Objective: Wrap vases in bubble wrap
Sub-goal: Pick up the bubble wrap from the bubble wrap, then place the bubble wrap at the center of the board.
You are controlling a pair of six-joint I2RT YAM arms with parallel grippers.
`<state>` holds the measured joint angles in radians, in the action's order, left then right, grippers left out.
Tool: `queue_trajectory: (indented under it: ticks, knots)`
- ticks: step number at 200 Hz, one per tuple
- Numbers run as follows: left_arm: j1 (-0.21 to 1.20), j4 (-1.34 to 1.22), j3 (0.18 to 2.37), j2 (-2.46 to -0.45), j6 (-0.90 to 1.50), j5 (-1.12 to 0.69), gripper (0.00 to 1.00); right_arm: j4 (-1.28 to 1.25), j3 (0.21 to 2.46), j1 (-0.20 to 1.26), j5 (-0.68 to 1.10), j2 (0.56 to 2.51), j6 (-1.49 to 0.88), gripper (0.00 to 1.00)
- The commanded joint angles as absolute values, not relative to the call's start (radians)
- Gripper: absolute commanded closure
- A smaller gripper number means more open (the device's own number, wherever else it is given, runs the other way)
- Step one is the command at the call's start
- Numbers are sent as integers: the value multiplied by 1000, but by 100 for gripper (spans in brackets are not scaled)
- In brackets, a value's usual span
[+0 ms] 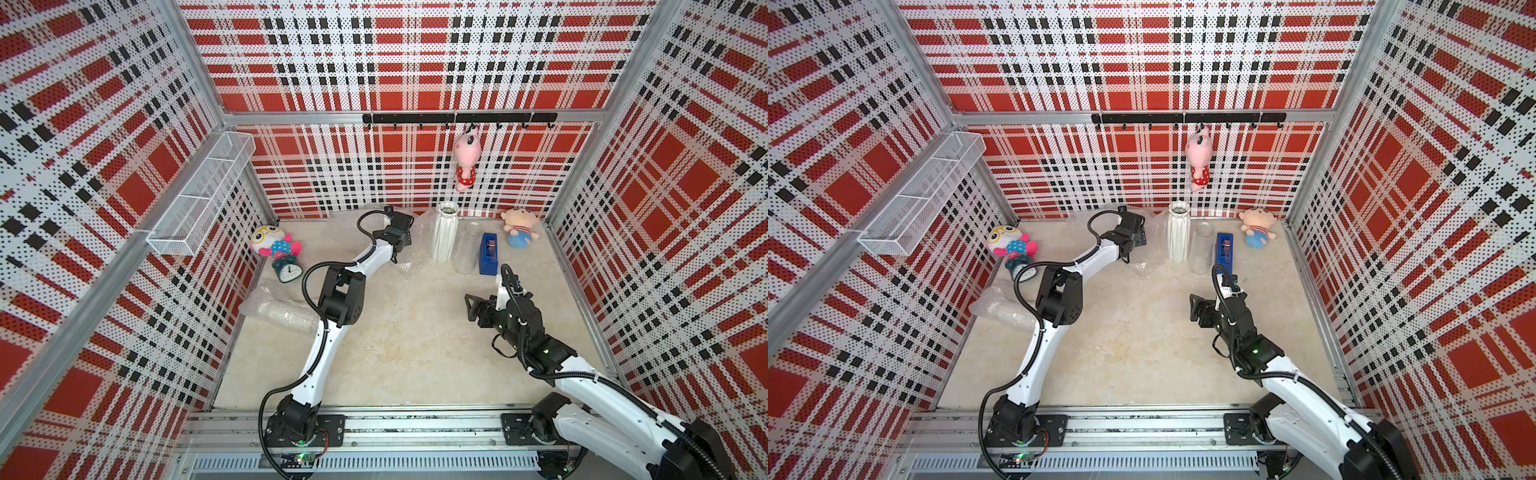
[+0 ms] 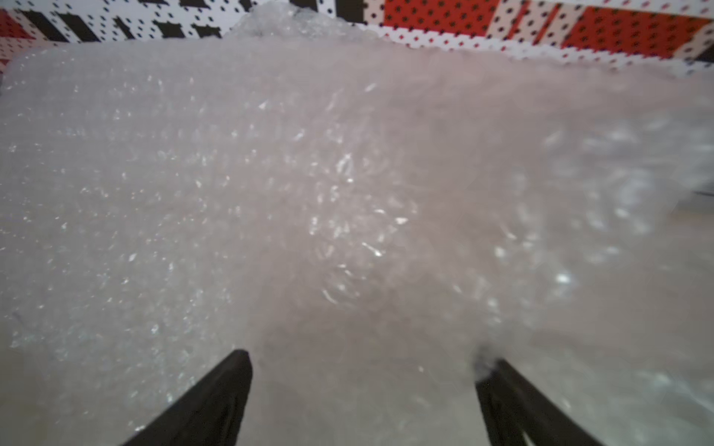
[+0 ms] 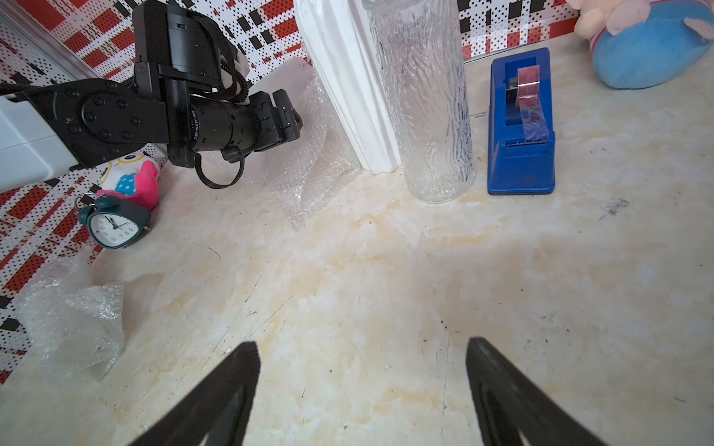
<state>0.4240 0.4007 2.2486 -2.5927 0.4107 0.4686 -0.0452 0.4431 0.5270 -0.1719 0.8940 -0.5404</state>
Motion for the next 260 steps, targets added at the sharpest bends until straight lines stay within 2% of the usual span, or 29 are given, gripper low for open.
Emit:
queue_trajectory:
  ticks: [1,35,67,107,119,198,233,260]
  knots:
    - [400,386,2235,-2585,428,511,17,-48,432,523,-154,907,-546,13]
    - [387,346,2207,-2578,428,500,38,-67,429,524,-139,931,-584,13]
    - [374,345,2207,-2560,436,507,64,-64,434,524,-133,928,-584,13]
    - [358,307,2135,-2415,446,571,94,-63,434,524,-125,927,-587,14]
    - [349,286,2104,-2356,447,579,100,-67,435,523,-121,928,-591,14]
    - [382,290,1985,-1989,390,619,100,-80,446,524,-101,931,-584,15]
    - [518,404,1729,-1741,531,654,100,-78,461,524,-102,941,-564,15]
    - [638,497,1538,-1645,622,657,100,-73,479,523,-107,958,-560,15]
